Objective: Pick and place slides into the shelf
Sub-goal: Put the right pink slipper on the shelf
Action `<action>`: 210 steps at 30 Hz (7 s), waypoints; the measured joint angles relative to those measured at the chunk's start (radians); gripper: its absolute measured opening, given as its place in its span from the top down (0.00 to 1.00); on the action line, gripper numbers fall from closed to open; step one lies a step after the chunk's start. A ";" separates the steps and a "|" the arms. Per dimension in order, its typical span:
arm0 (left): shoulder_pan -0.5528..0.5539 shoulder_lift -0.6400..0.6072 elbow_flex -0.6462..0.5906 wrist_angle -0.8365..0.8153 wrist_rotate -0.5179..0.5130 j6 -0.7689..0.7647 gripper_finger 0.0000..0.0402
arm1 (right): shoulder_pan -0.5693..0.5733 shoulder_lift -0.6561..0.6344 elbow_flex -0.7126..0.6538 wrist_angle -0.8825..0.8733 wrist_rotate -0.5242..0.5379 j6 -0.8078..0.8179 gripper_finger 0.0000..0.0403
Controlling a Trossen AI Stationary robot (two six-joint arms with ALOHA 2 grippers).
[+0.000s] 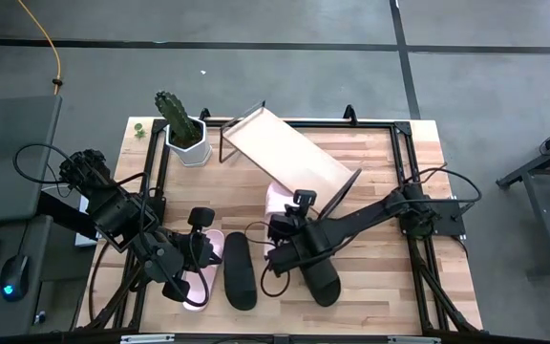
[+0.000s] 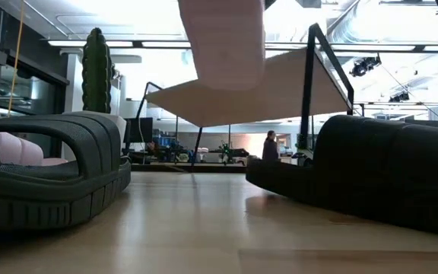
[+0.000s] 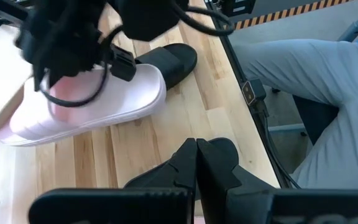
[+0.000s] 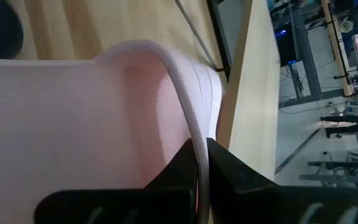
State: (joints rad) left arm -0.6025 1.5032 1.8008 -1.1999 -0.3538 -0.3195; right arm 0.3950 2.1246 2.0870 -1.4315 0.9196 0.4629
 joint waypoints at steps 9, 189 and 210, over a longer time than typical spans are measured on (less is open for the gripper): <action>0.000 0.000 0.000 -0.008 0.000 0.000 1.00 | -0.002 0.000 0.007 -0.003 -0.048 0.001 1.00; 0.000 0.000 -0.087 0.002 0.006 0.000 1.00 | -0.131 -0.006 0.209 -0.140 -0.151 0.026 1.00; 0.000 0.000 -0.087 -0.030 0.006 -0.007 1.00 | -0.240 -0.256 0.107 -0.140 -0.197 -0.021 1.00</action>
State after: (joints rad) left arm -0.6025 1.5029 1.7134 -1.2301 -0.3477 -0.3267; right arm 0.1554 1.8683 2.1944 -1.5717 0.7222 0.4420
